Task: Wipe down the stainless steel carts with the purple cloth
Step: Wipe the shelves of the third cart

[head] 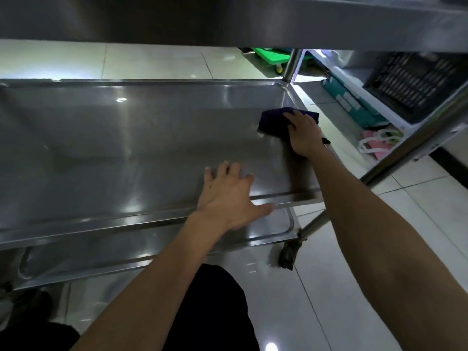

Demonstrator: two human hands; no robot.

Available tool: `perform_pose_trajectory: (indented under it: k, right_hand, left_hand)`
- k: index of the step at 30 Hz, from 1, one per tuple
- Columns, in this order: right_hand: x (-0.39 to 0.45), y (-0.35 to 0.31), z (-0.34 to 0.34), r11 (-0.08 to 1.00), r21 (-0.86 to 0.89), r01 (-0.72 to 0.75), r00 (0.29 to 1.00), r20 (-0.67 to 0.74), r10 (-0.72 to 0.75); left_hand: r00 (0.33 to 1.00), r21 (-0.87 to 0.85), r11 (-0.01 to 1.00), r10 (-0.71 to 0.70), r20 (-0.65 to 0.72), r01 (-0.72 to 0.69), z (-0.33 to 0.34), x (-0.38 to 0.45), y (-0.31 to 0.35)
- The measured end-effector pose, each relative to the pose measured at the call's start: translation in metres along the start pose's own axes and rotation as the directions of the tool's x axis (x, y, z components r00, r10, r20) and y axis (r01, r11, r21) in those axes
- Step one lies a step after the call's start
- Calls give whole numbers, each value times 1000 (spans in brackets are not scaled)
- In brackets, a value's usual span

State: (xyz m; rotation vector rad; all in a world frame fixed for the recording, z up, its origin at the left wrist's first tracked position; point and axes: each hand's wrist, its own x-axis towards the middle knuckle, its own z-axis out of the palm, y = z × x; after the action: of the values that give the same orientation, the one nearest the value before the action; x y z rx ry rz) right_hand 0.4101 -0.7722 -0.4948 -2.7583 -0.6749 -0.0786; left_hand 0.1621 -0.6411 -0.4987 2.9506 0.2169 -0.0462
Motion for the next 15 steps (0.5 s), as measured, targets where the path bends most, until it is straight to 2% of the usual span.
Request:
perform_pose_trajectory:
  k: [5,11,15]
  right_hand:
    - [-15,4,-5,1000,-2,19,1000,12,-19]
    - [-85,14,-17,997,6,73,997,26,-73]
    - [-134,15,-26,998,44,35,998,51,-37]
  left_hand:
    - [999,18,1000,22,-31,-22,4,0,-5]
    - [999,-23,1000,5,-38,-6,1,1,-4]
    - [998,-51,999,0,-56,-3,2,2,-4]
